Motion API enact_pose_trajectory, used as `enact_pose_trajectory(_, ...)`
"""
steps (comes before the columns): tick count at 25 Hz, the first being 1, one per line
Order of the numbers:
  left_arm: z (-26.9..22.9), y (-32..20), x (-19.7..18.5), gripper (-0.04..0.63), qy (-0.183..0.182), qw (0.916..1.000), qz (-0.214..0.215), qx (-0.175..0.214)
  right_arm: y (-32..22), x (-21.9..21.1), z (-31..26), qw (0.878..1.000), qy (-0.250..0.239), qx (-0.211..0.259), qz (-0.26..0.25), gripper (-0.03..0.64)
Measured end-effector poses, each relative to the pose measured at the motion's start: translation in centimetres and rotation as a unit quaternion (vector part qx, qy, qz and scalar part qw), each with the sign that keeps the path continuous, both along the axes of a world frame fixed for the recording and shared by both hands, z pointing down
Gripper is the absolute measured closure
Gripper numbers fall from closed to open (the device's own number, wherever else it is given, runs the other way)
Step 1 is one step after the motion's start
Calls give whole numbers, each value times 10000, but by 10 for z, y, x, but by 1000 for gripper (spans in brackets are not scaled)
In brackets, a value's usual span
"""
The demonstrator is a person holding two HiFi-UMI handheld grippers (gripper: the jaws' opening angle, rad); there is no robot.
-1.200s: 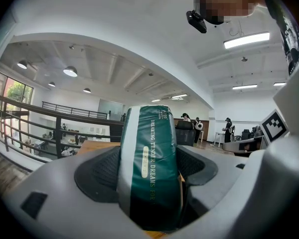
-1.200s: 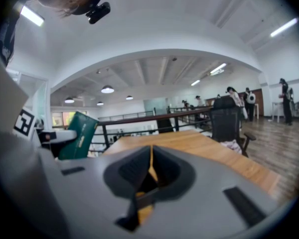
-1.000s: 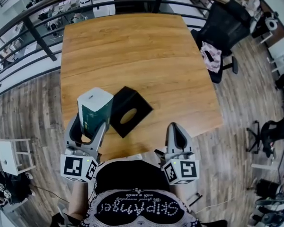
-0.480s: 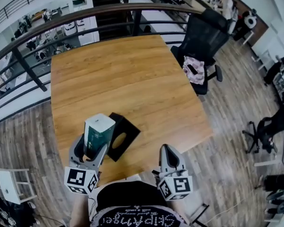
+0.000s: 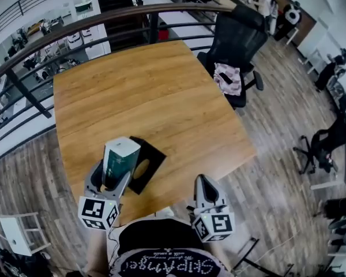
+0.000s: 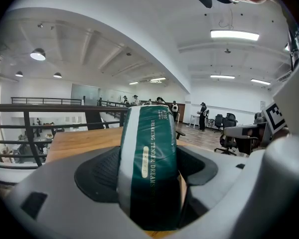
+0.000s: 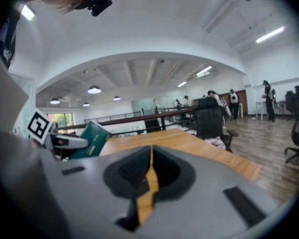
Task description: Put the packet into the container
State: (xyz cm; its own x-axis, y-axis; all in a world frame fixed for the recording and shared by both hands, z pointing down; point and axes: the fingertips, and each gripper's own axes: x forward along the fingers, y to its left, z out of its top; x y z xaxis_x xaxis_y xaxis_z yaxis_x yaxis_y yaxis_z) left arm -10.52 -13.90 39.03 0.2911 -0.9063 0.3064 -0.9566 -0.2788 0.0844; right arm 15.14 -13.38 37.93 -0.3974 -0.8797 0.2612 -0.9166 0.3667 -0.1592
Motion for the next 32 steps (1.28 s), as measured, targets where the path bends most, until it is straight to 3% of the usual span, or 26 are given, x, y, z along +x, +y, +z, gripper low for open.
enact_pose_trajectory(21, 57, -29, 15, 224, 80, 9968, 480, -636, -1, 0, 19, 9992, 122, -237, 305, 582)
enact_pose_trajectory(32, 86, -41, 24, 224, -70, 9938, 647, -898, -1, 6, 28, 9981, 89, -369, 486, 582)
